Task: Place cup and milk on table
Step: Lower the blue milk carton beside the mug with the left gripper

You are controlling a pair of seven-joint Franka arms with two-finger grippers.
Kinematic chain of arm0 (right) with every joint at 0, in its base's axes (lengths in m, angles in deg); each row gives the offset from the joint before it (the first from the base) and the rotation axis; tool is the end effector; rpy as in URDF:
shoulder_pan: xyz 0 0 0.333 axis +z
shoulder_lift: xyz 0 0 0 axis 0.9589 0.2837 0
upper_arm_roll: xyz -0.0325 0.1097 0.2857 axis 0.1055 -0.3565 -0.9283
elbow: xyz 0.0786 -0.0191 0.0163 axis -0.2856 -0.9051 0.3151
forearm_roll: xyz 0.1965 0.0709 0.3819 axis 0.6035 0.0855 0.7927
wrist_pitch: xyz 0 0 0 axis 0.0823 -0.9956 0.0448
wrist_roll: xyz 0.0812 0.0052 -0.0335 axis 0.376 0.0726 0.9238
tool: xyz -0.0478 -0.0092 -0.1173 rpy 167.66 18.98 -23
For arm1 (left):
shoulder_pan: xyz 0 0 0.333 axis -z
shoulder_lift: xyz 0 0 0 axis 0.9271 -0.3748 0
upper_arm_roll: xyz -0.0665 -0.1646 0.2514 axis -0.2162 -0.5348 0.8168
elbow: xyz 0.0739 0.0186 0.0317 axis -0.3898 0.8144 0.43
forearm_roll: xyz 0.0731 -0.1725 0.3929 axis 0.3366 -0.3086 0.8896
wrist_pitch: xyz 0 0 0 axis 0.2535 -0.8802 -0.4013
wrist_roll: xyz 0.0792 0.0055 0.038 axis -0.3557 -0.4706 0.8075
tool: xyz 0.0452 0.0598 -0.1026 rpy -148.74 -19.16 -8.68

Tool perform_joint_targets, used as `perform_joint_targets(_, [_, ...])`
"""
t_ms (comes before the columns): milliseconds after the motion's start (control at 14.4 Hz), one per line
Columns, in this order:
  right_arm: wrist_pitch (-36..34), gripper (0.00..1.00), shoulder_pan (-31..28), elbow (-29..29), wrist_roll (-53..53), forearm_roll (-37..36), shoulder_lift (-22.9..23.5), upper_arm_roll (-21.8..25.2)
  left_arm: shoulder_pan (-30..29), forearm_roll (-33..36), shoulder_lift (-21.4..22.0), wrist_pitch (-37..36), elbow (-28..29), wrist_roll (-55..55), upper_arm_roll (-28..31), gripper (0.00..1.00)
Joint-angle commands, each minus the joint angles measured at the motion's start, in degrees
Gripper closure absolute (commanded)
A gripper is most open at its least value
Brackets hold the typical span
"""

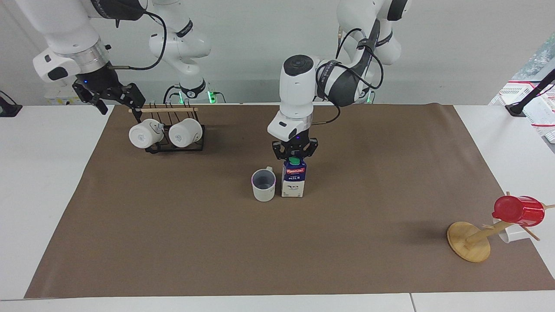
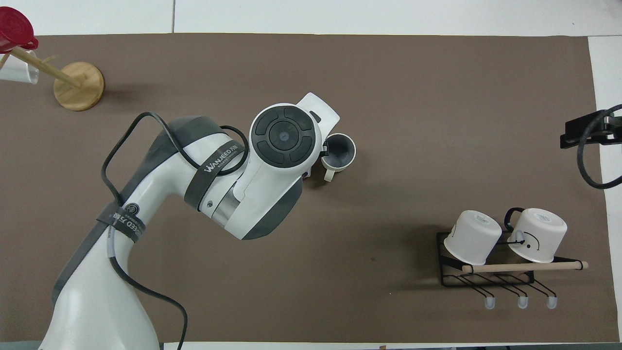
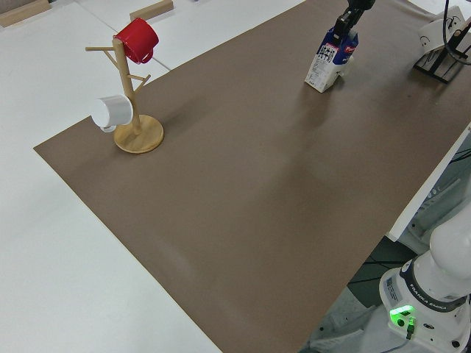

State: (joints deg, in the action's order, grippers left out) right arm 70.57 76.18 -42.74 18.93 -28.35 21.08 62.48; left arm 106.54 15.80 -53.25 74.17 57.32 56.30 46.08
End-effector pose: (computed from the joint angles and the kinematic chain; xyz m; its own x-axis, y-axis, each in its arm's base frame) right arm 0.5854 -0.0228 0.6145 0.9895 -0.1424 -0.0264 -0.1417 -0.9895 0.0269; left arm 0.5410 -0.4500 0.4117 0.9899 -0.0059 0.1414 -0.0048 -1.0000 -0.0081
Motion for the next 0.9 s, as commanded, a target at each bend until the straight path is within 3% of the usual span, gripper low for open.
perform_joint_targets(0, [-0.42, 0.0, -0.03, -0.23, -1.09, 0.21, -0.31, -0.32, 1.0, 1.04, -1.49, -1.23, -2.07, 3.6, 0.89, 1.0])
perform_joint_targets(416, [-0.24, 0.0, 1.47, -1.37, -0.65, 0.21, -0.83, -0.32, 0.91, 1.04, -1.4, -1.06, -1.9, 7.91, 0.89, 0.99])
perform_joint_targets(486, [-0.24, 0.0, 1.21, -2.16, -0.56, 0.21, -1.27, -0.32, 0.91, 1.12, -1.4, -0.71, -1.9, 8.7, 0.89, 0.83])
perform_joint_targets(624, [-0.15, 0.0, 1.03, -2.26, -0.56, 0.21, -1.36, -0.14, 0.83, 1.21, -1.4, -0.27, -1.9, 8.71, 0.98, 0.3])
perform_joint_targets(694, [-0.24, 0.0, 1.03, -2.26, -0.56, 0.21, -1.36, -0.14, 0.65, 1.21, -1.31, 0.87, -1.81, 8.71, 0.98, 0.11])
perform_joint_targets(763, [-0.24, 0.0, 1.03, -2.26, -0.47, 0.21, -1.36, -0.14, 0.48, 1.21, -1.14, 2.09, -1.37, 8.62, 0.98, 0.02])
perform_joint_targets(832, [-0.24, 0.0, 1.11, -2.26, -0.56, 0.21, -1.36, -0.14, 0.39, 1.12, -0.79, 2.11, -1.37, 8.53, 0.98, 0.0])
